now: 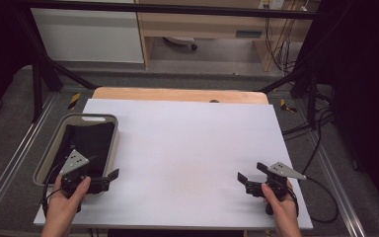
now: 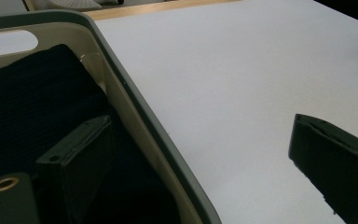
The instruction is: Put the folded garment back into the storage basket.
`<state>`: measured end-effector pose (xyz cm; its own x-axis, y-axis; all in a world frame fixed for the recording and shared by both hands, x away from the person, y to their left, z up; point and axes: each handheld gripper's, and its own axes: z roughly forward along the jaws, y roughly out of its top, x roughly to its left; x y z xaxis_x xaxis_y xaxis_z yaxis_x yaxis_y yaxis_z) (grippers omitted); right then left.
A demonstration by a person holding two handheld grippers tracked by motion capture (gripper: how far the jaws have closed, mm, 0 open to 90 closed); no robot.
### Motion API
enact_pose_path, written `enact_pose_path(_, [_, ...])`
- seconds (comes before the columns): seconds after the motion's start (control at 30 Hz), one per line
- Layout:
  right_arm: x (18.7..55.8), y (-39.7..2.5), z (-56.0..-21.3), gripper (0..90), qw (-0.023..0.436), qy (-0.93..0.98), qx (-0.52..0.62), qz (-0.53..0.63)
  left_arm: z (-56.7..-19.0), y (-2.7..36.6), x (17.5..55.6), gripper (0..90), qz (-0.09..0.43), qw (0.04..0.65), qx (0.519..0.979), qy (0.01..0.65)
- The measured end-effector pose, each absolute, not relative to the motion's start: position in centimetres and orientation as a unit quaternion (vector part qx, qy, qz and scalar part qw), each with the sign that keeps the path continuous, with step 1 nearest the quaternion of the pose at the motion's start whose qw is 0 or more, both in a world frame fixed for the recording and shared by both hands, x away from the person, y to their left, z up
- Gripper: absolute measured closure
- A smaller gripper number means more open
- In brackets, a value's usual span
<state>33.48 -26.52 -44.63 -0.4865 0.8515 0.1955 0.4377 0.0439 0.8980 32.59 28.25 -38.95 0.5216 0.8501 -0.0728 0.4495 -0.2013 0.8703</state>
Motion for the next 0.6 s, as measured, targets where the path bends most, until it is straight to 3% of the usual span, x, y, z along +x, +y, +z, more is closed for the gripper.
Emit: enact_pose_path(0.6, [33.0, -24.0, -45.0, 7.1, 0.195, 0.718, 0.426, 0.514, -39.0, 28.1, 32.5, 6.6, 0.215, 0.458, 0.745, 0.435])
